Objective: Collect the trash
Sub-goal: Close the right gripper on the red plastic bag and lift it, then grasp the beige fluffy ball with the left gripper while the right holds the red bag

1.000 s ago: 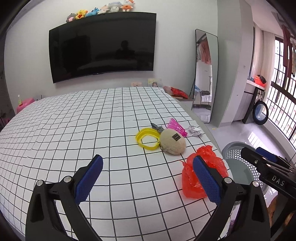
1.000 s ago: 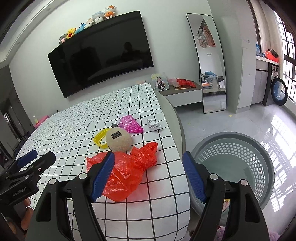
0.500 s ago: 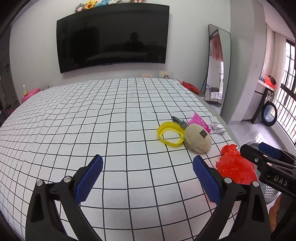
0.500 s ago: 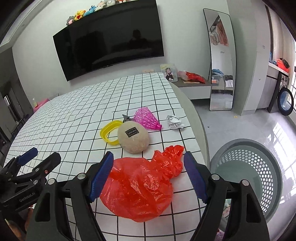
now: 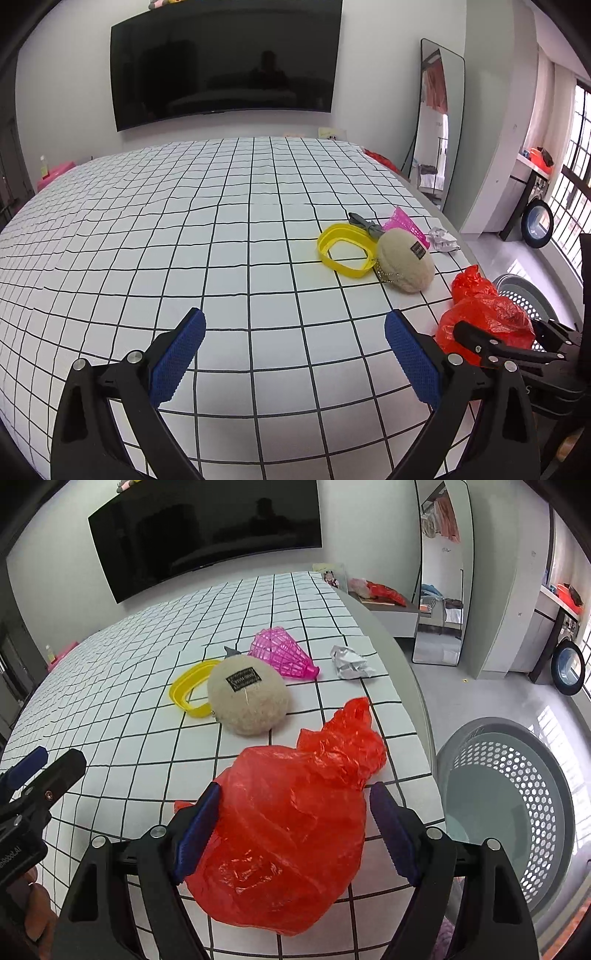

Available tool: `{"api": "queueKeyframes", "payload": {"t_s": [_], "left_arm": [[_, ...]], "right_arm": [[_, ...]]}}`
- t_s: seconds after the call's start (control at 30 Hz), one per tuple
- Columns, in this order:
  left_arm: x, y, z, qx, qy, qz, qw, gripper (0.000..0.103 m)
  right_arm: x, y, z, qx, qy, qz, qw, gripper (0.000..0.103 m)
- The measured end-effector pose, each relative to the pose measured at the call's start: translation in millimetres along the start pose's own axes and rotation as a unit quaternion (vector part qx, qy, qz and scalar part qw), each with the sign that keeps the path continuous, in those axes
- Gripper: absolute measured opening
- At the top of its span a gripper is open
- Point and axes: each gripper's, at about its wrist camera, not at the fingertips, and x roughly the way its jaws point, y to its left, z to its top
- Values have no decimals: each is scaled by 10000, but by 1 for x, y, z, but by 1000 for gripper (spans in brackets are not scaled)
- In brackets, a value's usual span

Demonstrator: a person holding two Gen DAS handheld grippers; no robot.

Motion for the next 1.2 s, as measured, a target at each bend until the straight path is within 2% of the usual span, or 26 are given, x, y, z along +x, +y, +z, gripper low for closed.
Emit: {"api": "queueKeyframes", "payload": {"t_s": [0.2, 0.23, 0.37, 0.57, 0.83, 1.2], "left_arm": [[2, -3, -2, 5, 55, -37, 10000, 96], [2, -3, -2, 0, 63, -45, 10000, 96], [2, -6, 0, -14, 85, -57, 9999, 96], [1, -13, 2, 50, 79, -46, 9999, 96], [3, -42, 7, 211, 97, -145, 9996, 96], [27, -107, 28, 403, 182, -228, 9988, 96]], "right_arm": [[3, 2, -4, 54, -126, 151, 9998, 77], [3, 2, -5, 38, -150, 158, 9998, 74], [1, 4, -8, -64, -193, 196, 9996, 50], [-13, 0, -12, -48, -401, 297, 9987, 36], [-41, -31, -20, 232, -674, 314, 9970, 33], [-64, -112, -18, 756, -914, 47, 9929, 33]]}}
